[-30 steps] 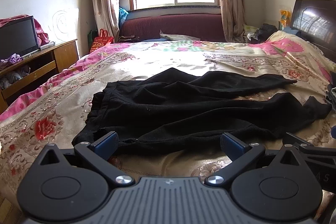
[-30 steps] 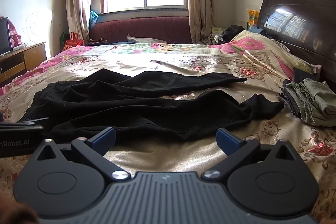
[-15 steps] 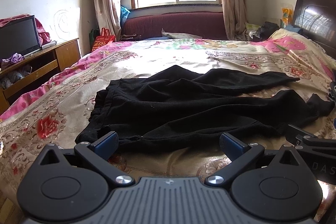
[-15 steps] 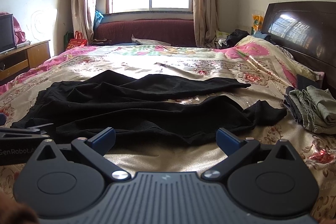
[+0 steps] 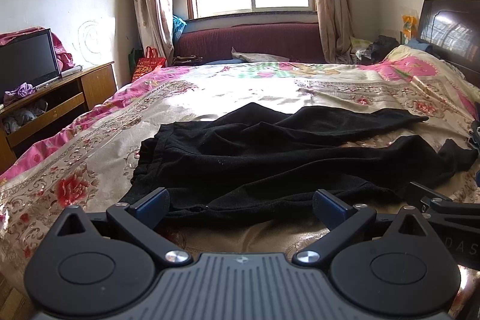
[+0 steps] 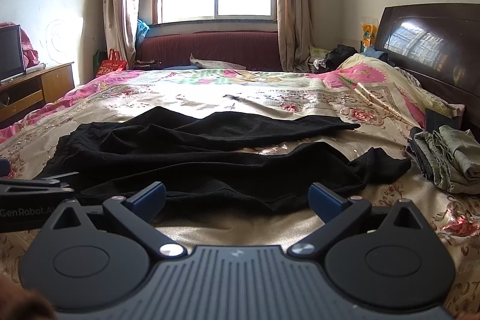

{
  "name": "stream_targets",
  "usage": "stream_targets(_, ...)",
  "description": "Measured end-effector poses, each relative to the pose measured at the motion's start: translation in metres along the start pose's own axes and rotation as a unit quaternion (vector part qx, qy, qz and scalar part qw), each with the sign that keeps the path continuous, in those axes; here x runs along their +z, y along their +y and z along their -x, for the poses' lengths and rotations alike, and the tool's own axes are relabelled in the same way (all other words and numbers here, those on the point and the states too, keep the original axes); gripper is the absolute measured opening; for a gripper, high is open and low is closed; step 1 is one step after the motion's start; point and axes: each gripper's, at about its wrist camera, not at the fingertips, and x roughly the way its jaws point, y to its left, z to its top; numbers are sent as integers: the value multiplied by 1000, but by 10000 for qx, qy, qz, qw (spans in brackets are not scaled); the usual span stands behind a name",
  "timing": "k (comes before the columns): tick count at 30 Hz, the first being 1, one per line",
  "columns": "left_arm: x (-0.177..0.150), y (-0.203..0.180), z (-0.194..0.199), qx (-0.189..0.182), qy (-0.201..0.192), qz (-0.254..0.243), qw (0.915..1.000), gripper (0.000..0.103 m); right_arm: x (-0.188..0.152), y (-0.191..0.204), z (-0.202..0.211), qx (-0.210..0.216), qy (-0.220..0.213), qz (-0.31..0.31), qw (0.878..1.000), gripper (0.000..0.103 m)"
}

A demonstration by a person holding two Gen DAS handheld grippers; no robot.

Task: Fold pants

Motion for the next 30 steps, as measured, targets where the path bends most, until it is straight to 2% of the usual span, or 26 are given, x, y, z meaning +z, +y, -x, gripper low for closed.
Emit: stream_targets(30, -2, -2, 1, 58, -51, -73, 9999, 103, 1, 0, -1, 27, 10, -20, 10000, 100)
